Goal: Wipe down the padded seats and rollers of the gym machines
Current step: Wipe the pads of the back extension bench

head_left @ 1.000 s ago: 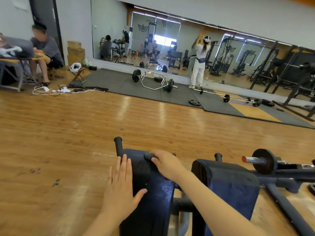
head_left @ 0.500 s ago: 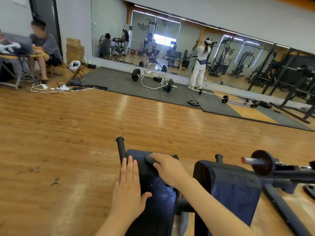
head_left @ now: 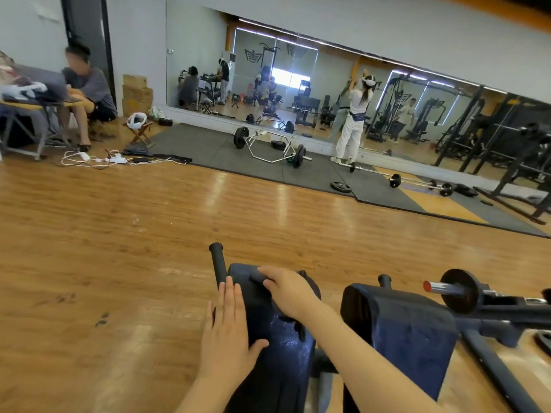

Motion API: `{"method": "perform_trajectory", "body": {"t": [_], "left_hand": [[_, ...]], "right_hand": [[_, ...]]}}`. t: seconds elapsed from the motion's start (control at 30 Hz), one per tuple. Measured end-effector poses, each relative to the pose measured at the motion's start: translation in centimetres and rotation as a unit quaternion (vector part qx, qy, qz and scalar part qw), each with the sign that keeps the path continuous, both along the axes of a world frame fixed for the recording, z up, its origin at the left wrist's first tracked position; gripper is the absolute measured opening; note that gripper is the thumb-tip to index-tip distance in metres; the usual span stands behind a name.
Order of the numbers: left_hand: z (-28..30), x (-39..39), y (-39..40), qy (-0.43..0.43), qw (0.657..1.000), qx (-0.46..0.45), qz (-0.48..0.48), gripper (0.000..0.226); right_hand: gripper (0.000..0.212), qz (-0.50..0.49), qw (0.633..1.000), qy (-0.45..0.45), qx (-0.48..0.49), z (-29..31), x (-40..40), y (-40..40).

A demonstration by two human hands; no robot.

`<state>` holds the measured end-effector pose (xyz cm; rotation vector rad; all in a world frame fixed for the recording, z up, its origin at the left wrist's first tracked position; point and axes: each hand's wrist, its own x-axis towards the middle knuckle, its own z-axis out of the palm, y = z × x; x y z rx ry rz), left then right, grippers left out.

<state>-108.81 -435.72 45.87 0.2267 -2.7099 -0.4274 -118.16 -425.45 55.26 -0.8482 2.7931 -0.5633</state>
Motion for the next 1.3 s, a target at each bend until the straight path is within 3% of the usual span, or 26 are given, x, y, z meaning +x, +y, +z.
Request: {"method": "perform_trajectory", "body": {"t": [0.17, 0.27, 0.43, 0.67, 0.8, 0.93, 1.0, 1.17, 1.3], "left_hand": [[1.3, 0.2, 1.0, -0.065, 0.998, 0.005, 0.02, 0.132], [2.0, 0.6, 0.9, -0.111, 0.994, -0.006, 0.018, 0.116], [2.4, 0.9, 1.0, -0.14, 0.99, 0.002, 0.025, 0.114], [1.3, 0.8, 0.7, -0.11, 0.994, 0.003, 0.013, 0.115], [0.9, 0.6, 0.7, -0.058, 0.998, -0.006, 0.019, 0.123], [1.5, 0.8, 0.7, -0.099, 0.995, -0.014, 0.012, 0.114], [1.8, 1.0, 0.7, -0.101, 0.995, -0.013, 0.016, 0.113], [1.0, 1.2, 0.7, -0.091, 0.995, 0.022, 0.021, 0.112], [1.0, 1.1, 0.3, -0.094, 0.995, 0.02, 0.014, 0.114]], "right_hand": [[0.038, 0.009, 1.0, 0.019, -0.014, -0.3, -0.3, -0.3], [0.033, 0.007, 0.998, -0.004, 0.057, 0.4, -2.9, -2.6], [0.034, -0.003, 0.992, -0.046, 0.113, 1.2, -4.2, -5.1], [0.037, 0.069, 0.997, 0.018, -0.033, -0.3, -0.2, -1.0], [0.033, 0.042, 0.996, 0.02, 0.074, -0.1, -3.3, -4.3], [0.033, 0.013, 0.992, 0.0, 0.126, -0.7, -5.4, -6.7], [0.033, 0.034, 0.993, 0.018, 0.109, -0.5, -4.1, -6.2], [0.037, 0.117, 0.99, 0.052, -0.056, -0.7, 0.3, -1.4], [0.038, 0.127, 0.982, 0.124, -0.058, -1.4, 0.3, 0.7]]}}
